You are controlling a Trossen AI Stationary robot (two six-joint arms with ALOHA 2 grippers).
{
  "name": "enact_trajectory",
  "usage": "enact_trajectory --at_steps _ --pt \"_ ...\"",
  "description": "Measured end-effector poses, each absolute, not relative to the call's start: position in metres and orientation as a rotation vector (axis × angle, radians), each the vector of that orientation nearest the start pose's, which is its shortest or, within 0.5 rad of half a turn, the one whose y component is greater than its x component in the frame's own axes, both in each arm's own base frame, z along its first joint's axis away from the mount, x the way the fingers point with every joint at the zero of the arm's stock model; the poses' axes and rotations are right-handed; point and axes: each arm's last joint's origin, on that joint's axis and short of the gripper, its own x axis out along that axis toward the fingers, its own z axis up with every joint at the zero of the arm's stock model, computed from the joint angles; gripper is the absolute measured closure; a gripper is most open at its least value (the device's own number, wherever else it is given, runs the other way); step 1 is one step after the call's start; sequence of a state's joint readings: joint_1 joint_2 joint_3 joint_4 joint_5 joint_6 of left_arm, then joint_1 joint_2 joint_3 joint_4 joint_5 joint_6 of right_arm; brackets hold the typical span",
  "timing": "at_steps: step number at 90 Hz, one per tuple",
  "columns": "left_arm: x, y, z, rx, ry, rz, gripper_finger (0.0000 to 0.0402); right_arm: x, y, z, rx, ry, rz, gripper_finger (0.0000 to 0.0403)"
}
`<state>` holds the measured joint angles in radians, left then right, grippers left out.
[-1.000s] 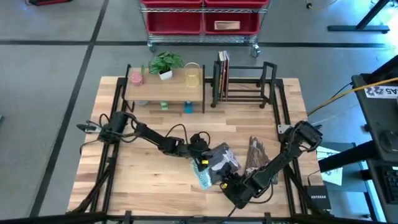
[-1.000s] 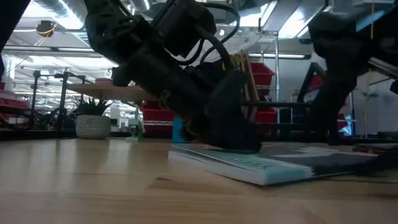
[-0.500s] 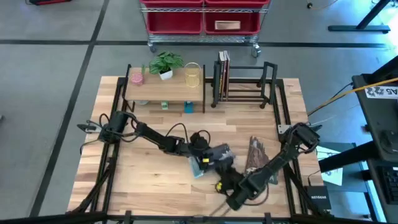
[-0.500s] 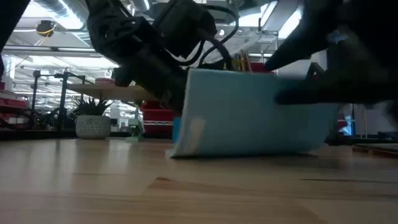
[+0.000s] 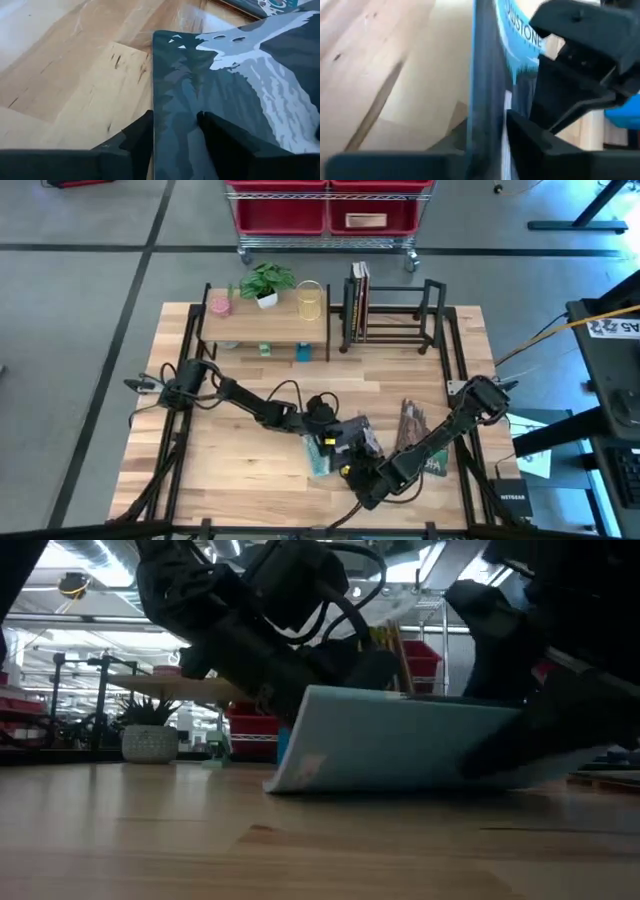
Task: Stock shelves
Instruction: Put the light blue book on the bookshelf
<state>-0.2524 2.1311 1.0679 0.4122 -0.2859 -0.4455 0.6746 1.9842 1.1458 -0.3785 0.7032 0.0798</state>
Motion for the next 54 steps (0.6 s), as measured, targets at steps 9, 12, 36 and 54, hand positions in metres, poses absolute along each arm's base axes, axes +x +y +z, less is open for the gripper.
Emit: enact_trajectory --at_steps 9,12,36,54 --pt "0.395 -0.096 0.094 -0.239 0.600 0.162 0.0249 0.298 0.213 0.120 -0.586 0.919 -0.125 0.0391" --pt "0.394 -0.097 0.098 -0.219 0.605 0.160 0.0249 0.298 0.213 0.120 -0.532 0.916 -0.153 0.0391" --pt "0.365 -0.125 0.181 -0.048 0.465 0.261 0.0249 0.257 0.216 0.133 -0.373 0.904 -0.423 0.0399" --pt "0.329 -0.161 0.238 0.076 0.292 0.317 0.0249 0.230 0.213 0.174 -0.245 0.696 -0.577 0.0401"
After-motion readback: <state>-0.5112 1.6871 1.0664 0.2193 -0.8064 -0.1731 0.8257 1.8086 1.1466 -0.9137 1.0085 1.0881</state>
